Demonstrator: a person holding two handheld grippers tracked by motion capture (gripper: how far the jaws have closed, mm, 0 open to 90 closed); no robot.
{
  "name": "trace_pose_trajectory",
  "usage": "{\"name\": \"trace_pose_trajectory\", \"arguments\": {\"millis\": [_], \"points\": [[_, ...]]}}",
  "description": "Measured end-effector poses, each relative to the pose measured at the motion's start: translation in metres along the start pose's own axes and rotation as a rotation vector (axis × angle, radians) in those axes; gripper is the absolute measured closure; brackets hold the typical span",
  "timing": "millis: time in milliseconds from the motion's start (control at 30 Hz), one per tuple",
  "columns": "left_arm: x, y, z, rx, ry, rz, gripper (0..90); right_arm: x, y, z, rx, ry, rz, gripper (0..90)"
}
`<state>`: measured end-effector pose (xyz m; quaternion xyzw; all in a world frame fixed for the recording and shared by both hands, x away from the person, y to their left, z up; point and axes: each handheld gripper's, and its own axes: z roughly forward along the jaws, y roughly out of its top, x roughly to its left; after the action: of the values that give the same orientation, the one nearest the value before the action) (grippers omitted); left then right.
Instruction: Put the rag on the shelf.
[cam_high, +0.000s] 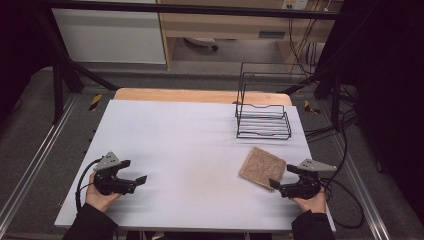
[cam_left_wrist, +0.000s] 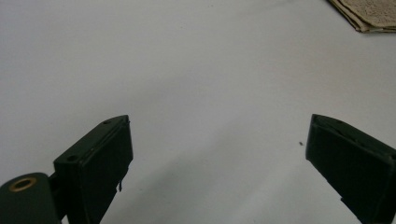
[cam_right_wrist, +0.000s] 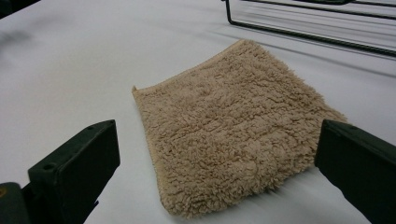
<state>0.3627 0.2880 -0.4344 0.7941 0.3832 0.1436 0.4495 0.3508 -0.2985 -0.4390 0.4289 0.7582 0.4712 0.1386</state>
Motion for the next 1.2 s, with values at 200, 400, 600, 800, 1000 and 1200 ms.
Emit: {"name": "trace_pose_trajectory", "arguments": {"millis": [200,400,600,800,1000,1200], "points": [[0.000,0.000,0.000,0.006,0.003,0.000,7.1,0.003,0.002,0.001,0.015,-0.008,-0.013,1.0],[0.000,-0.001,0.000,0.008,0.006,0.001,7.1,0.009,0.005,0.004,0.022,-0.017,-0.026,2.1],[0.000,-0.001,-0.001,0.005,0.008,0.001,7.1,0.015,0.009,0.008,0.035,-0.026,-0.036,3.5],[0.000,-0.001,-0.001,0.006,0.012,-0.003,7.0,0.025,0.016,0.015,0.034,-0.042,-0.063,9.1],[0.000,-0.001,-0.001,0.010,0.016,-0.002,7.1,0.039,0.023,0.029,0.065,-0.056,-0.117,19.3],[0.000,-0.001,-0.002,0.010,0.023,-0.003,7.5,0.050,0.028,0.048,0.116,-0.024,-0.142,35.3]]}}
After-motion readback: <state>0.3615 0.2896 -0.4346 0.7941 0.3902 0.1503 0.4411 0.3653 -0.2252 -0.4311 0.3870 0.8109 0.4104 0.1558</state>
